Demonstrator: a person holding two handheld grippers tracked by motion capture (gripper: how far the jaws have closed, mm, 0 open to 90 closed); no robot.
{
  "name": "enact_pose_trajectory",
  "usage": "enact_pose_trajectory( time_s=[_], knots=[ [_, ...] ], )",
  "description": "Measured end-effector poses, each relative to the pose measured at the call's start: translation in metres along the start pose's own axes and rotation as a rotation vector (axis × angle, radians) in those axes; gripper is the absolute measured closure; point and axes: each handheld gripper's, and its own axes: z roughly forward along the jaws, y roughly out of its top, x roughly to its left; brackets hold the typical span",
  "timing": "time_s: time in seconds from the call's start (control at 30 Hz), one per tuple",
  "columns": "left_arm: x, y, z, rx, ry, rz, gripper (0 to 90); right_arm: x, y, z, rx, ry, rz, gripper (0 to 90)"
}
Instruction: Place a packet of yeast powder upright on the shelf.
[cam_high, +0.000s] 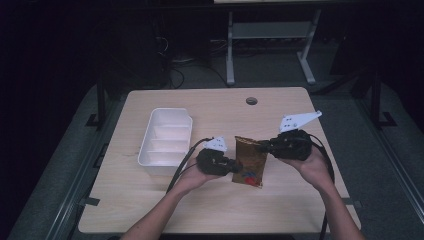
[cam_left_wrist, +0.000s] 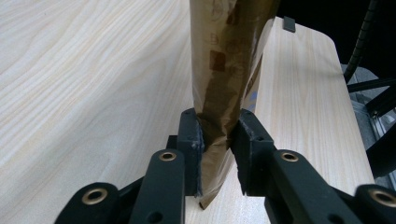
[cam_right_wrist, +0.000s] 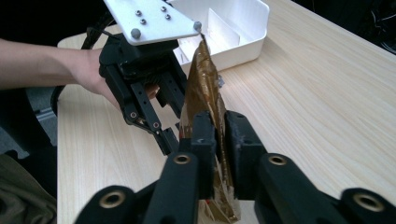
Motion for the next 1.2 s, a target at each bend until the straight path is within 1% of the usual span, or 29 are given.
enact_pose_trajectory(
  time_s=[0.13, 0.17, 0.27, 0.33, 0.5, 0.67, 0.77, 0.8, 0.83, 0.87, 0.93, 1.13, 1.2],
  knots=[
    [-0.001, 0.0, 0.0, -0.002, -0.002, 0.009, 76.4, -0.003, -0.002, 0.0, -0.004, 0.01, 0.025, 74.2],
    [-0.002, 0.0, 0.0, -0.002, -0.004, 0.009, 76.6, -0.005, -0.002, 0.001, -0.002, 0.017, 0.029, 73.0],
    [-0.003, 0.0, 0.0, -0.002, -0.002, 0.014, 77.0, -0.006, -0.004, 0.002, 0.008, 0.018, 0.034, 69.5],
    [-0.004, 0.0, 0.0, -0.002, -0.001, 0.015, 77.1, -0.008, -0.007, 0.005, 0.014, 0.022, 0.047, 66.4],
    [-0.004, 0.0, 0.0, 0.001, -0.001, 0.017, 77.1, -0.012, -0.016, 0.011, 0.012, 0.039, 0.081, 63.6],
    [-0.005, -0.001, 0.0, -0.003, -0.003, 0.012, 77.1, -0.013, -0.021, 0.016, 0.011, 0.051, 0.093, 62.7],
    [-0.006, -0.002, -0.001, -0.004, -0.005, 0.013, 77.1, -0.012, -0.024, 0.021, 0.016, 0.064, 0.102, 63.2],
    [-0.007, -0.003, -0.001, -0.003, -0.004, 0.016, 77.1, -0.011, -0.025, 0.024, 0.028, 0.072, 0.102, 64.6],
    [-0.007, -0.003, -0.001, -0.001, -0.002, 0.017, 77.0, -0.011, -0.025, 0.025, 0.035, 0.076, 0.101, 66.2],
    [-0.007, -0.004, -0.002, -0.002, 0.0, 0.014, 76.4, -0.01, -0.024, 0.026, 0.037, 0.079, 0.093, 70.3],
    [-0.007, -0.006, -0.003, -0.001, 0.0, 0.012, 75.2, -0.008, -0.023, 0.027, 0.033, 0.089, 0.08, 74.1],
    [-0.012, -0.011, -0.006, -0.002, 0.038, 0.018, 66.7, -0.006, -0.021, 0.029, 0.043, 0.094, 0.07, 80.4],
    [-0.014, -0.013, -0.007, -0.002, 0.042, 0.022, 63.4, -0.007, -0.021, 0.027, 0.043, 0.092, 0.075, 81.2]
  ],
)
